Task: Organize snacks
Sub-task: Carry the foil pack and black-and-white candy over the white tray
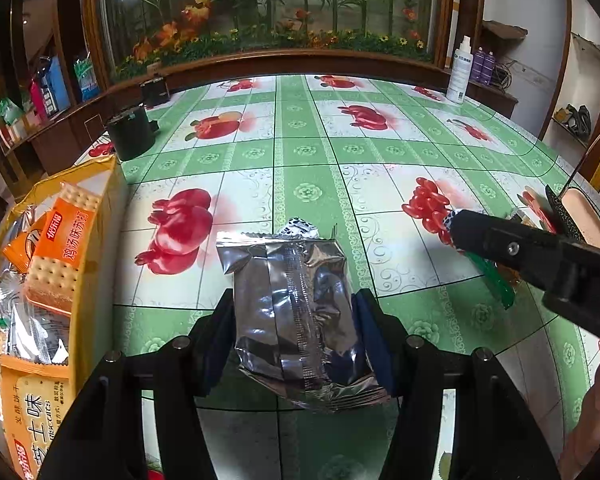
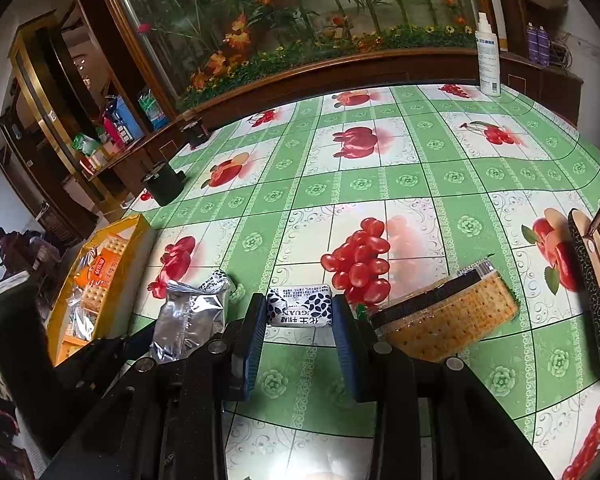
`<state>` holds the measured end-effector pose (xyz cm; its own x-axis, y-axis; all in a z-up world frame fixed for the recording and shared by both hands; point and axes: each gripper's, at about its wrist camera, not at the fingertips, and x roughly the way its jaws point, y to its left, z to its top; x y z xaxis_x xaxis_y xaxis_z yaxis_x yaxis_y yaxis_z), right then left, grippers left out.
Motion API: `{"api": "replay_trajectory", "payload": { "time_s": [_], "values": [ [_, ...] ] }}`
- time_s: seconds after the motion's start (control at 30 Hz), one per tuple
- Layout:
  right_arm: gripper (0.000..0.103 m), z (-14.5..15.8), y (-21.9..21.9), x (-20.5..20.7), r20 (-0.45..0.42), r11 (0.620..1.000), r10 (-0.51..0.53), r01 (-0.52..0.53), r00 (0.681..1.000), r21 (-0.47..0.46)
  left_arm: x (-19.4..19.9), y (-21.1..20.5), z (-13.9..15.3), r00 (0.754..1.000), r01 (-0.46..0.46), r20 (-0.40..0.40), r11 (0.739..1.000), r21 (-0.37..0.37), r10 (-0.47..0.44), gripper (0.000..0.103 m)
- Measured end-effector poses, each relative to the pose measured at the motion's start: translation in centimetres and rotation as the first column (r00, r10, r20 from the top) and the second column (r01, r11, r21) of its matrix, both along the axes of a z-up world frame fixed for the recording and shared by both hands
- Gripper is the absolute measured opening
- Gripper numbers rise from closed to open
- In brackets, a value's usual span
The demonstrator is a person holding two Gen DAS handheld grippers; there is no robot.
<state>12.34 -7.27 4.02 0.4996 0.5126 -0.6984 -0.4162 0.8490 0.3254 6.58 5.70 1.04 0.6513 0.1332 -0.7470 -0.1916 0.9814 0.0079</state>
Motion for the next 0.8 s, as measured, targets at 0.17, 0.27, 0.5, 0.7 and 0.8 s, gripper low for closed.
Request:
{"api": "replay_trajectory", "payload": {
  "time_s": [0.17,0.27,0.5,0.7,0.8],
  "values": [
    [0.036,0.0,0.0,0.2,0.007,1.000,-0.003,0.003,1.000,0.004,-0.3,0.0,0.4,1.000,-0.013,0.026,0.999,0.035,0.012,0.058],
    [0.036,0.0,0.0,0.2,0.003,1.000,-0.004,0.004,1.000,0.007,-0.4,-0.1,0.6,0.999,-0.018,0.039,0.998,0.053,0.016,0.058],
    [0.036,-0.1,-0.1,0.2,0.003,1.000,-0.003,0.003,1.000,0.006,-0.4,-0.1,0.7,0.999,-0.021,0.048,0.998,0.057,0.018,0.058],
    [0.036,0.0,-0.3,0.3,0.001,1.000,-0.007,0.007,1.000,0.015,-0.7,0.0,1.1,0.997,-0.038,0.071,0.997,0.074,0.032,0.058],
    [0.036,0.1,-0.3,0.2,0.008,1.000,-0.007,0.007,1.000,0.015,-0.9,0.0,1.3,0.996,-0.046,0.086,0.995,0.087,0.038,0.058]
  ]
}}
